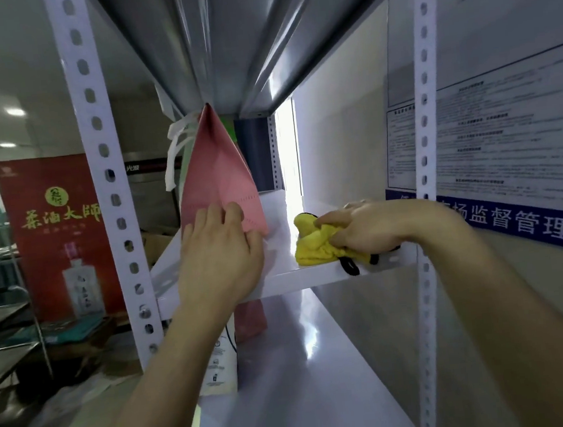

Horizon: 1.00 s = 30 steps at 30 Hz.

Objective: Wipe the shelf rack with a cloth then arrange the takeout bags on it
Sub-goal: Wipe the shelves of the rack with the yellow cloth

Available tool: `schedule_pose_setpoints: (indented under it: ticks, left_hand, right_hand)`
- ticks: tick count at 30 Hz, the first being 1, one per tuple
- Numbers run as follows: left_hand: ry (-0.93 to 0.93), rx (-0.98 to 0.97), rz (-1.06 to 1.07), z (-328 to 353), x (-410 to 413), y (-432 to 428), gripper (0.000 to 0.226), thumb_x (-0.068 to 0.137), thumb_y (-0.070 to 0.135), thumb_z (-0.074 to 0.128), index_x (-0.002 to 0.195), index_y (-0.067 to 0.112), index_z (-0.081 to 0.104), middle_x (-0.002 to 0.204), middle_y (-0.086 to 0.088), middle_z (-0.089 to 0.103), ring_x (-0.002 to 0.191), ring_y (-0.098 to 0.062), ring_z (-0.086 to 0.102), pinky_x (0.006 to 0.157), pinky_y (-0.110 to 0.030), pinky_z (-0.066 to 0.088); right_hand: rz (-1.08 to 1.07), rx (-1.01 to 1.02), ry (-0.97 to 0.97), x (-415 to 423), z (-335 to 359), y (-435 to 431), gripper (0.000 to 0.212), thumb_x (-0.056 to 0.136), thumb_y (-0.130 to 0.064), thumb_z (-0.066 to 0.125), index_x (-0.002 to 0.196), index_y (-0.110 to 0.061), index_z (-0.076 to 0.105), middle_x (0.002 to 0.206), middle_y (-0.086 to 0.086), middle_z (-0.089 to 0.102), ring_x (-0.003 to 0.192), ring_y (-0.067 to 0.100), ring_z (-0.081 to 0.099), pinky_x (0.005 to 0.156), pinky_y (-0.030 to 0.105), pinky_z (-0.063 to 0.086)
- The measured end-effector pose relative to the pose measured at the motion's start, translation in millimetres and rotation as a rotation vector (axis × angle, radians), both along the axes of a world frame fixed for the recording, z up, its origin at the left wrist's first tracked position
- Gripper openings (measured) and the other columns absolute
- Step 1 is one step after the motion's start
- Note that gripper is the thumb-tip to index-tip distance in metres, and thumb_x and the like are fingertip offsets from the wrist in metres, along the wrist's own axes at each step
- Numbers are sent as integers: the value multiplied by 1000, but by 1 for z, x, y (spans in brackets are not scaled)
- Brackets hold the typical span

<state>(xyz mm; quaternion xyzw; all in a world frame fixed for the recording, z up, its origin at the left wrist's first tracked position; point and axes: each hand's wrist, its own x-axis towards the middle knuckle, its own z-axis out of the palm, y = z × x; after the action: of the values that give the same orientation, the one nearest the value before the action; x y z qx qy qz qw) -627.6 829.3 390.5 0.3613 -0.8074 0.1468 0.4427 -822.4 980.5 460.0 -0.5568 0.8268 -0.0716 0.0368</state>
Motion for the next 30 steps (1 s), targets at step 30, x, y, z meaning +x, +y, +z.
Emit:
schedule_pose_setpoints:
  ticks: [30]
  left_hand:
    - [-101,7,-9,-1,-1,-5,47,95,36,33,116,7,63,107,-15,66,96,-35,57,81,-47,44]
  right_hand:
    - [-102,45,121,14,-2,-37,34,105,-38,49,136,-26,59,131,6,59,106,28,58,81,37,46]
